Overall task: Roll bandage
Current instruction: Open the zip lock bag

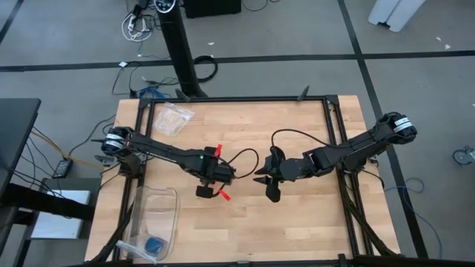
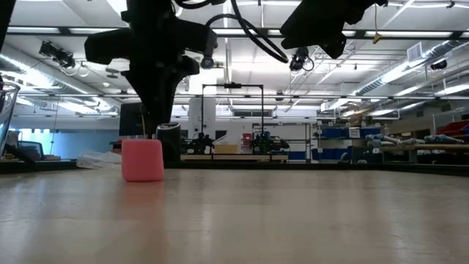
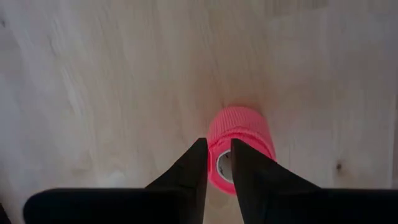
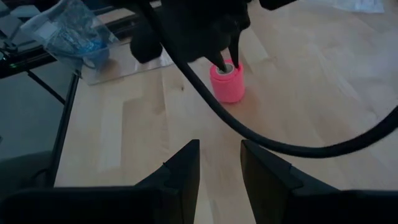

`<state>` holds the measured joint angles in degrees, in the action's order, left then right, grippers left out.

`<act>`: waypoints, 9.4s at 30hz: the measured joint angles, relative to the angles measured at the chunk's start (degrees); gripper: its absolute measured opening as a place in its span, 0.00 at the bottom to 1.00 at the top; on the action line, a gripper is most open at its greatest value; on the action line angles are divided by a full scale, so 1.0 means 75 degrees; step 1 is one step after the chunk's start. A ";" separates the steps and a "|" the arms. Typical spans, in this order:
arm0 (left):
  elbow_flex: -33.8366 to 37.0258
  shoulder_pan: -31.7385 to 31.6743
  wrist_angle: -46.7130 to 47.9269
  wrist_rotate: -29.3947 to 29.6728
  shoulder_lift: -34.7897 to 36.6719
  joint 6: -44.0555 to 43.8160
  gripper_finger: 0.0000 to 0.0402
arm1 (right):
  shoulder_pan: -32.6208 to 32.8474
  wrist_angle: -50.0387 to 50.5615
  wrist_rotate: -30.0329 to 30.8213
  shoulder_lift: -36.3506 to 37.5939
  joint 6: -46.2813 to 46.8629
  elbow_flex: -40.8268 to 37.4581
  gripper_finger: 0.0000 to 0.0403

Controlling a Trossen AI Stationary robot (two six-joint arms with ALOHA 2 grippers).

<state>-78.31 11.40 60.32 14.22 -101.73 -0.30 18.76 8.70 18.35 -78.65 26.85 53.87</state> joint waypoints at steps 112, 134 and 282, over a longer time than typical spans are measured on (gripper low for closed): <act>0.3642 -0.1838 -0.9266 -0.2182 0.1375 -0.2648 0.25 | 0.0233 -0.6159 0.2783 -0.0413 0.4161 -0.4267 0.34; 0.2199 -0.3413 -0.6446 -0.1506 0.0619 -0.1382 0.32 | 0.0102 -0.6559 0.2396 -0.1751 0.4745 -0.4232 0.52; 0.4988 -0.2454 -1.0464 -0.3779 0.2326 -0.0594 0.53 | -0.0189 0.1732 0.0411 -0.1981 0.2358 -0.0997 0.04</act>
<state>-40.91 -7.01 -18.15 -14.12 -84.29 -4.75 17.35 21.69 21.43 -93.51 44.54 46.39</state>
